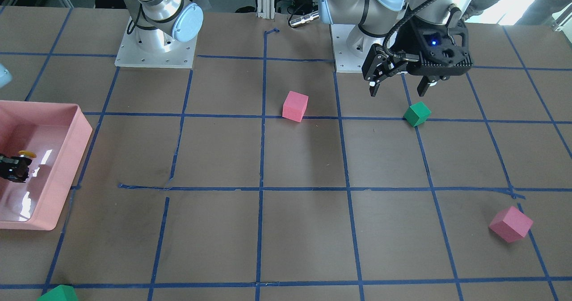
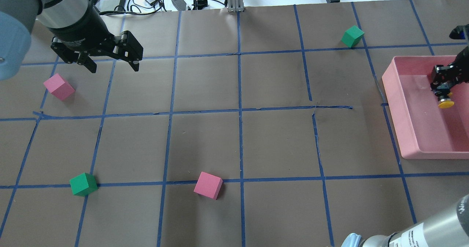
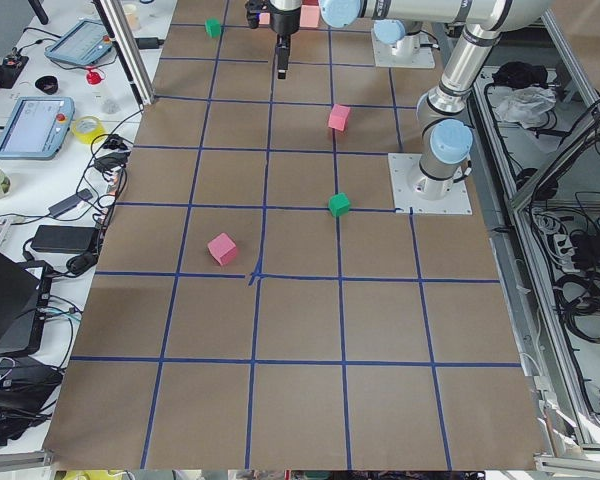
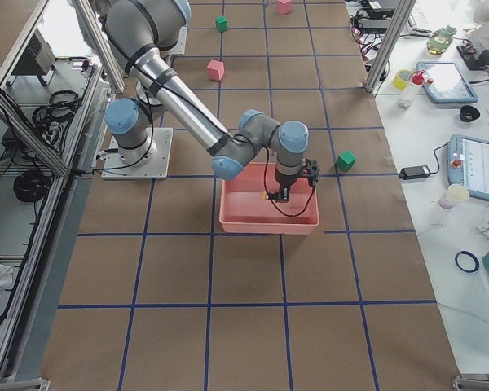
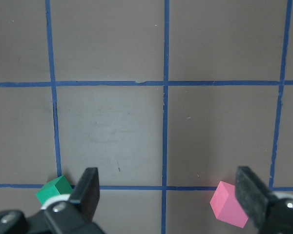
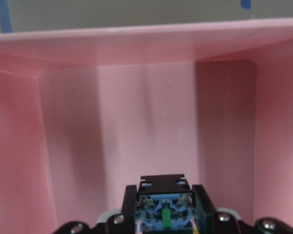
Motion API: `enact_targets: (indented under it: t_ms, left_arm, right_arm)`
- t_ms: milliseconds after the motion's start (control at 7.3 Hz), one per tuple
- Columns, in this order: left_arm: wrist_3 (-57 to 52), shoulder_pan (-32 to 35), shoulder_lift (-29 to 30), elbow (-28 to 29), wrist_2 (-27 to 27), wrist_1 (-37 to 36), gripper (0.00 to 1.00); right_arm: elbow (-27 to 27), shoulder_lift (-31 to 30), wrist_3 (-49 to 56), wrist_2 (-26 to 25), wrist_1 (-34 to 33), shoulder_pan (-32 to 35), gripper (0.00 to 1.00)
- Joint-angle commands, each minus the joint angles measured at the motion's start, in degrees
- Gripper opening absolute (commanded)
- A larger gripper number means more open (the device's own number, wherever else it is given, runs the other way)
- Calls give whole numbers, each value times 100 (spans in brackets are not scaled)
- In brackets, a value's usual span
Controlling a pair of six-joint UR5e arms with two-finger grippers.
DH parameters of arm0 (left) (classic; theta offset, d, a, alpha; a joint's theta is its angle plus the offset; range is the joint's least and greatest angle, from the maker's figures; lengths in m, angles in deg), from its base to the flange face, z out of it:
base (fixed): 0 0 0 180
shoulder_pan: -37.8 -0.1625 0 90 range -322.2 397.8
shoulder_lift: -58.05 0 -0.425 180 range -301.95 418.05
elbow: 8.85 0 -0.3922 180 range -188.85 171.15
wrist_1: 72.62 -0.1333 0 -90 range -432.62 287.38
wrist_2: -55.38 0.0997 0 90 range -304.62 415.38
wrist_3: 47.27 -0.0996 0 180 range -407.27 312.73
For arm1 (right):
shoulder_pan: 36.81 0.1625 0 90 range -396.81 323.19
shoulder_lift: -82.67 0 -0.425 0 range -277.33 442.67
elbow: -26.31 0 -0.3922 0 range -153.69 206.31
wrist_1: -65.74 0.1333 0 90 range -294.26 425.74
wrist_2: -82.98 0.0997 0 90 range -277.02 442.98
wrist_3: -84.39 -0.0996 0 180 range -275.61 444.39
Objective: Align button upright
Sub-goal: 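Lift the button switch out of the tray with the right gripper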
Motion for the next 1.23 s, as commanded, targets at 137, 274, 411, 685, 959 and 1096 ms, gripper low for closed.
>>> enact_targets:
  t_ms: [137, 274, 411, 685, 959, 1096]
  left_arm:
    - [-7, 0, 5, -3, -9, -20, 100]
    - [2, 0, 13, -3, -17, -20, 100]
    - [-7, -9, 13, -3, -17, -20, 100]
    - [2, 0, 22, -12, -26, -20, 100]
    - [-7, 0, 22, -3, -35, -20, 100]
    - [-7, 0, 22, -12, -35, -20, 100]
  right_arm:
    - [-577, -465, -347, 93, 776, 952, 0]
    - [-577, -467, -802, 94, 732, 1427, 0]
    - [-568, -423, -1433, 129, 784, 1797, 0]
    - [-577, -310, -2941, 208, 706, 3016, 0]
    - [-577, 216, -4491, 331, 208, 4221, 0]
    - [-577, 462, -5029, 340, -143, 4618, 0]
